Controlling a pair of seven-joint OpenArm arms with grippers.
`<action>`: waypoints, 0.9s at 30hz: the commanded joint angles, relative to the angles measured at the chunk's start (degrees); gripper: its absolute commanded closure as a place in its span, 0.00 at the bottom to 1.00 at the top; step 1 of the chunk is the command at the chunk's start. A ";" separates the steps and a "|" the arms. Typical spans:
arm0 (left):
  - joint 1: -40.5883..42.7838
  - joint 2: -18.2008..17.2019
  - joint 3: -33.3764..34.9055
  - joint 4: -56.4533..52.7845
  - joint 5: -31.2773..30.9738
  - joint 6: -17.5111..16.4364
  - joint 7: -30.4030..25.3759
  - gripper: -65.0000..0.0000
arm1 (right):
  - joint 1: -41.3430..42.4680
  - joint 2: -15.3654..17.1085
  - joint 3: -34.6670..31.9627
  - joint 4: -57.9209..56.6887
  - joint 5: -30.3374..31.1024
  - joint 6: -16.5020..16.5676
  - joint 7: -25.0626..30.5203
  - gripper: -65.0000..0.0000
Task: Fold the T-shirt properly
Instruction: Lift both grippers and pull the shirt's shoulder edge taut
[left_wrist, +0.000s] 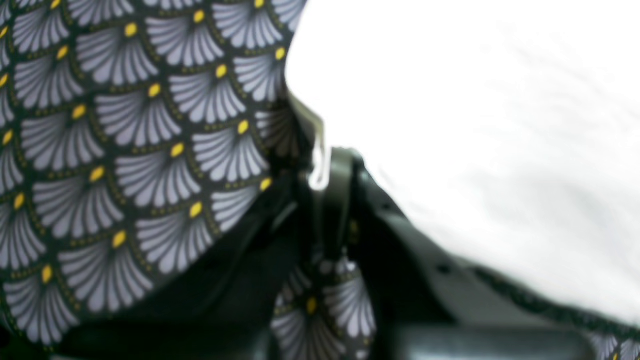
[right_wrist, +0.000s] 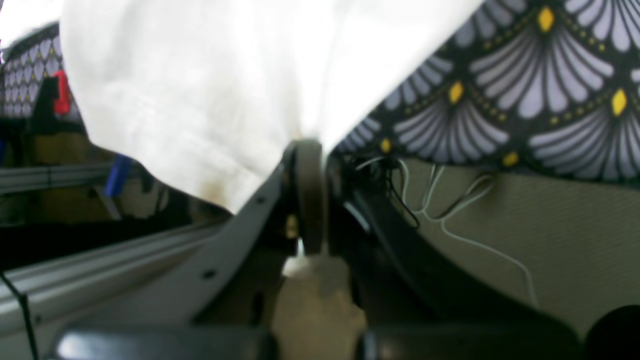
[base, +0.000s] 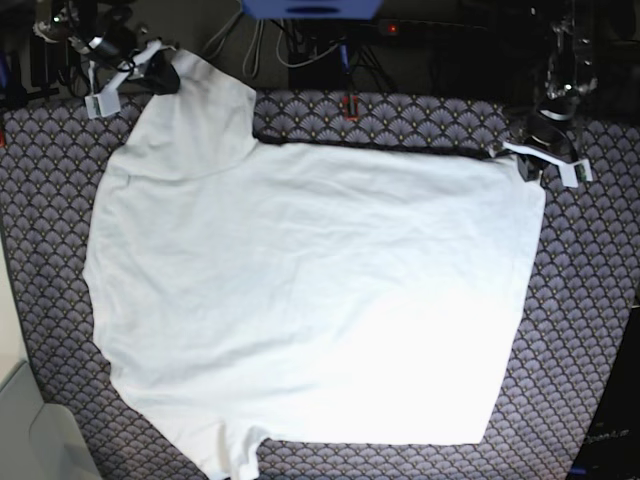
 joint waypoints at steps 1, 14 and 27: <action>1.04 -0.34 0.07 0.50 -0.29 -0.30 2.54 0.99 | -0.52 1.16 0.57 1.84 0.73 0.07 1.33 1.00; 8.60 -0.69 -5.12 8.32 -0.11 -0.30 2.63 0.99 | -4.82 1.60 6.28 13.18 0.73 0.07 1.33 1.00; 13.61 -0.69 -8.11 13.86 0.06 -0.30 2.72 0.99 | -9.13 0.29 11.91 19.42 0.73 5.30 1.42 1.00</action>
